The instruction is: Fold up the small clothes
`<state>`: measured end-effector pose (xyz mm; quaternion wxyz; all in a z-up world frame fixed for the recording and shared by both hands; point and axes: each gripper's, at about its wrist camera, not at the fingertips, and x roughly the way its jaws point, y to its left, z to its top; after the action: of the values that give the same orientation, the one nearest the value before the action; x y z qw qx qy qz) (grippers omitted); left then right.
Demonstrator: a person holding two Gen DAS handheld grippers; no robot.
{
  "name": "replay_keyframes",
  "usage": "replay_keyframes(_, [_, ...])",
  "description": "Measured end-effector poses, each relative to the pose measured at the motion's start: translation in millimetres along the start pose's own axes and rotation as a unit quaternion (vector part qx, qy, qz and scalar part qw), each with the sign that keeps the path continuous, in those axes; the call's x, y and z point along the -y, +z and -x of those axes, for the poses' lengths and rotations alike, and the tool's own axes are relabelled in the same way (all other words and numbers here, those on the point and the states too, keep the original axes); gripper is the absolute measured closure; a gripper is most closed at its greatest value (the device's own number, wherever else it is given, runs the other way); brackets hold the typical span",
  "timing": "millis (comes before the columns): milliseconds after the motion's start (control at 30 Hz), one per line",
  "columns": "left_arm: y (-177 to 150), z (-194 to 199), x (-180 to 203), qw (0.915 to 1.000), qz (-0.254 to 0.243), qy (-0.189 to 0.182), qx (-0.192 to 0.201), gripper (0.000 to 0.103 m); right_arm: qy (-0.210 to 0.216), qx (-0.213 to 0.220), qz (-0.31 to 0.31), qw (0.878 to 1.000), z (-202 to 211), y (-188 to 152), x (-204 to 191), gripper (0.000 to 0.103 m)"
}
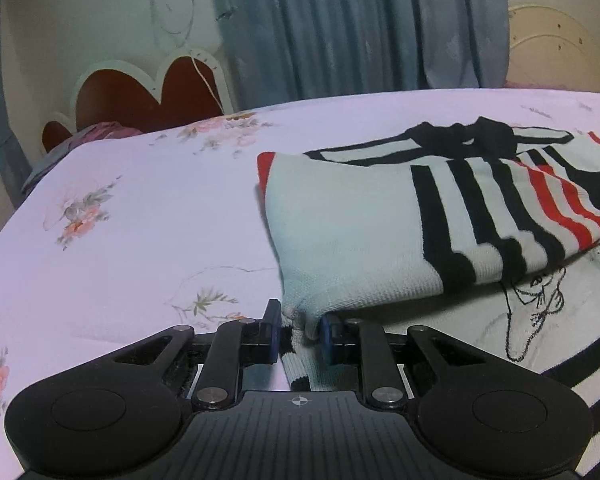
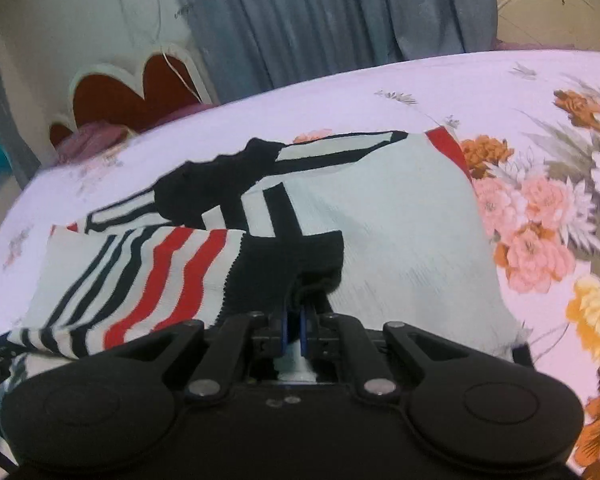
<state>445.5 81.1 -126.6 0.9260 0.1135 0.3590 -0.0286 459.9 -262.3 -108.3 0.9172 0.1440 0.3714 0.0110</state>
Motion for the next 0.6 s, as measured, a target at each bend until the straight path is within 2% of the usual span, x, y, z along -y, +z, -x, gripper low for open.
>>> replay_keyframes(33, [0.2,-0.3,-0.4,1.0,-0.001,-0.002,-0.001,0.084,-0.001,0.002,-0.002,1.0,1.3,0.1,-0.5,0.097])
replay_keyframes(100, [1.3,1.4,-1.3,0.9999,-0.009,-0.013,-0.007,0.074,-0.006,0.001,-0.002,1.0,1.6,1.3,-2.6,0.095])
replay_keyframes(133, [0.3,4.4,-4.3,0.9998,-0.008,-0.013,-0.012,0.057,-0.014,0.0,-0.001,1.0,2.7,2.6,-3.2,0.086])
replay_keyframes(167, [-2.1,13.7,-10.6,1.0,0.002,-0.006,-0.004,0.045,-0.024,0.007,0.001,1.0,8.0,3.7,-3.6,0.083])
replay_keyframes(233, [-4.3,38.2,-23.7,0.9989,0.033,-0.014,0.03,0.045,-0.032,0.035,0.01,0.999,26.3,7.1,-7.1,0.083])
replay_keyframes(300, [2.1,53.4,-24.9,0.9966,0.057,-0.032,0.05,0.045,-0.018,0.047,0.017,0.999,38.2,9.1,-12.9,0.086])
replay_keyframes(367, [13.1,51.9,-8.8,0.9961,0.042,-0.046,0.063,0.045,-0.005,0.039,0.036,0.999,35.4,9.4,-24.2,0.088])
replay_keyframes(433, [21.0,38.0,6.7,0.9963,0.033,-0.058,0.053,0.045,-0.002,0.022,0.045,0.999,21.3,5.7,-32.8,0.09])
replay_keyframes(467, [22.1,21.8,14.5,0.9972,0.025,-0.066,0.023,0.045,-0.017,-0.001,0.052,0.998,8.8,2.2,-35.4,0.095])
replay_keyframes(500, [20.4,2.9,20.1,0.9971,0.014,-0.07,-0.026,0.045,-0.041,-0.028,0.056,0.997,-3.6,-1.4,-34.4,0.096])
replay_keyframes(533, [16.2,-4.5,22.0,0.9967,0.006,-0.073,-0.035,0.043,-0.041,-0.022,0.056,0.997,-5.7,-3.8,-32.5,0.096])
replay_keyframes(567, [16.9,-1.5,20.1,0.9968,0.0,-0.076,-0.024,0.043,-0.042,-0.028,0.056,0.997,-4.2,-0.8,-33.8,0.095])
replay_keyframes(600, [21.2,-0.2,15.3,0.9959,0.006,-0.085,-0.029,0.043,-0.043,-0.026,0.057,0.997,0.0,3.3,-35.2,0.091])
